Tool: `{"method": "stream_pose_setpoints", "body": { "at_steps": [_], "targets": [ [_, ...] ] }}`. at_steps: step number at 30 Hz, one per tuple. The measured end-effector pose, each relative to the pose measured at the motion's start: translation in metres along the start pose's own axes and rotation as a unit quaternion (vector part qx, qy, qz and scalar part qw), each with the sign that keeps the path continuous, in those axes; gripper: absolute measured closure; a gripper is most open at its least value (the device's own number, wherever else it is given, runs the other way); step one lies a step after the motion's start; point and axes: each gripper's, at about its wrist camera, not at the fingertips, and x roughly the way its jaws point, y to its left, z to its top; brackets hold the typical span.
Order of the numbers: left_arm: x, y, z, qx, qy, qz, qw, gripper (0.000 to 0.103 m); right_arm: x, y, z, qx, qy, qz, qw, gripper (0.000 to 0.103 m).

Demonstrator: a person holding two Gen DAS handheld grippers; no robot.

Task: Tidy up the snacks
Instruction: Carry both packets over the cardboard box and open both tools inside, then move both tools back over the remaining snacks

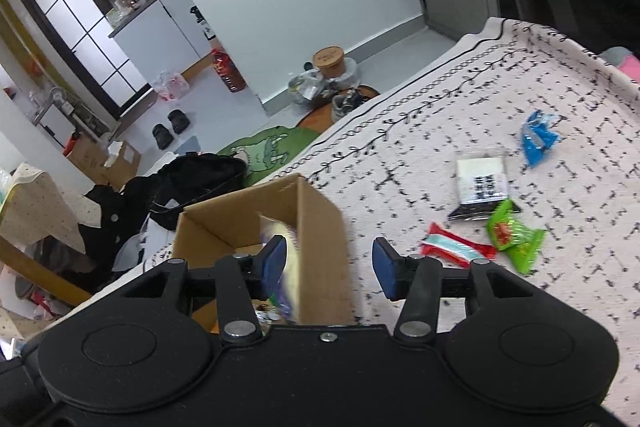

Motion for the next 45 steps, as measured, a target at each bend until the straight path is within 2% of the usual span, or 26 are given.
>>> {"method": "stream_pose_setpoints", "body": {
  "at_steps": [5, 12, 16, 22, 28, 34, 39, 45],
  "targets": [
    [-0.001, -0.02, -0.004, 0.021, -0.001, 0.001, 0.9998, 0.025, -0.005, -0.016, 0.002, 0.003, -0.003, -0.015, 1.0, 0.054],
    [0.001, -0.046, -0.01, 0.044, -0.005, 0.005, 0.999, 0.02, -0.016, -0.047, 0.007, 0.013, -0.014, -0.044, 0.999, 0.041],
    [0.003, -0.064, -0.015, 0.06, -0.014, 0.01, 0.9981, 0.01, -0.022, -0.07, 0.013, 0.022, -0.022, -0.064, 0.997, 0.029],
    [0.007, -0.089, -0.024, 0.083, -0.023, 0.019, 0.9961, 0.0, -0.03, -0.097, 0.019, 0.027, -0.028, -0.085, 0.996, 0.02],
    [0.014, -0.106, -0.029, 0.088, -0.023, 0.029, 0.9954, 0.0, -0.033, -0.122, 0.029, 0.03, -0.026, -0.108, 0.993, 0.013],
    [0.022, -0.122, -0.034, 0.103, -0.021, 0.031, 0.994, 0.0, -0.034, -0.144, 0.046, 0.034, -0.019, -0.124, 0.992, 0.01],
    [0.034, -0.136, -0.037, 0.094, -0.006, 0.023, 0.9953, 0.0, -0.028, -0.162, 0.053, 0.046, 0.001, -0.124, 0.991, 0.01],
    [0.046, -0.15, -0.048, 0.1, 0.0, 0.012, 0.9949, 0.003, -0.008, -0.178, 0.04, 0.077, 0.03, -0.089, 0.993, 0.016]
  ]
}}
